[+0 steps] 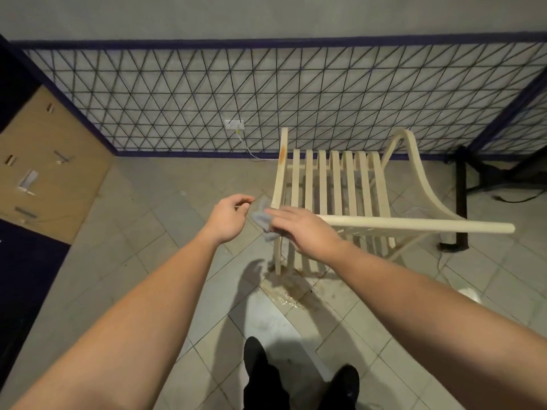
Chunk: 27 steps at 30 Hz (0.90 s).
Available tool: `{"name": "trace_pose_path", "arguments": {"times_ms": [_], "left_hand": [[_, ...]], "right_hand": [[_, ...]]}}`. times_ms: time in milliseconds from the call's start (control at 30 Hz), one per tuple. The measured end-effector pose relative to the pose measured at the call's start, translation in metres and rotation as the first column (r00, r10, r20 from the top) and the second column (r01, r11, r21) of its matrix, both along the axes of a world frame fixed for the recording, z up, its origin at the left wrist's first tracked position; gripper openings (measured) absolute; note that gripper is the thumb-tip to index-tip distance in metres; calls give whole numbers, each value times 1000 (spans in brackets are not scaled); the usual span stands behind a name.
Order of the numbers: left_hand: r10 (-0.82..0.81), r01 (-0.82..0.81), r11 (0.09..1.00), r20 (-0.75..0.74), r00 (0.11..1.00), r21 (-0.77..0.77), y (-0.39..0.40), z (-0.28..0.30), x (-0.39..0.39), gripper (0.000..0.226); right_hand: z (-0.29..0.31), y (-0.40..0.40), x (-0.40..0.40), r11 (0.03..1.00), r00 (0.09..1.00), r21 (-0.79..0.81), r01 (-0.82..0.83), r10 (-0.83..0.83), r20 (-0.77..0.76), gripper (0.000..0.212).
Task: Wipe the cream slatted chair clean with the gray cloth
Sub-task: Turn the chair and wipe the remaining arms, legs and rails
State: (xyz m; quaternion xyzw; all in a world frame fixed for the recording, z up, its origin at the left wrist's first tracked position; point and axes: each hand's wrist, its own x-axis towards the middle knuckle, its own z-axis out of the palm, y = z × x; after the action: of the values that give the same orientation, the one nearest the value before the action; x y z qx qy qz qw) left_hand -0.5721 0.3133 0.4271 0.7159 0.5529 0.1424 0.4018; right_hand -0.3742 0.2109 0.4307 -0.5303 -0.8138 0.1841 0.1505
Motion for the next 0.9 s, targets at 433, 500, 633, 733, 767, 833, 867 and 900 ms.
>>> {"name": "trace_pose_path", "arguments": {"times_ms": [433, 500, 633, 733, 767, 833, 867, 900], "left_hand": [[0, 33, 994, 307, 952, -103, 17, -2, -1, 25], [4, 26, 996, 338, 941, -82, 12, -8, 1, 26], [92, -61, 994, 425, 900, -86, 3, -25, 5, 31], [142, -126, 990, 487, 862, -65, -3, -34, 10, 34], [152, -144, 988, 511, 846, -55, -5, -36, 12, 34], [163, -176, 984, 571, 805, -33, -10, -39, 17, 33], [149, -178, 984, 594, 791, -9, -13, -40, 18, 33], [116, -168, 985, 605, 788, 31, -15, -42, 18, 34]], "right_hand": [[6, 13, -25, 977, 986, -142, 159, -164, -20, 52], [10, 18, -23, 990, 999, -138, 29, -31, -9, 55], [28, 17, 18, 984, 987, -107, 146, -152, -49, 54], [34, 20, 50, 976, 976, -66, 205, -209, -60, 49], [32, 19, 51, 983, 986, -95, 160, -164, -40, 46], [20, 16, 43, 988, 999, -146, 38, -33, 33, 40], [12, 14, 38, 991, 999, -133, 6, 1, 50, 39], [6, 14, 35, 995, 999, -95, -6, 11, 51, 40]]}}
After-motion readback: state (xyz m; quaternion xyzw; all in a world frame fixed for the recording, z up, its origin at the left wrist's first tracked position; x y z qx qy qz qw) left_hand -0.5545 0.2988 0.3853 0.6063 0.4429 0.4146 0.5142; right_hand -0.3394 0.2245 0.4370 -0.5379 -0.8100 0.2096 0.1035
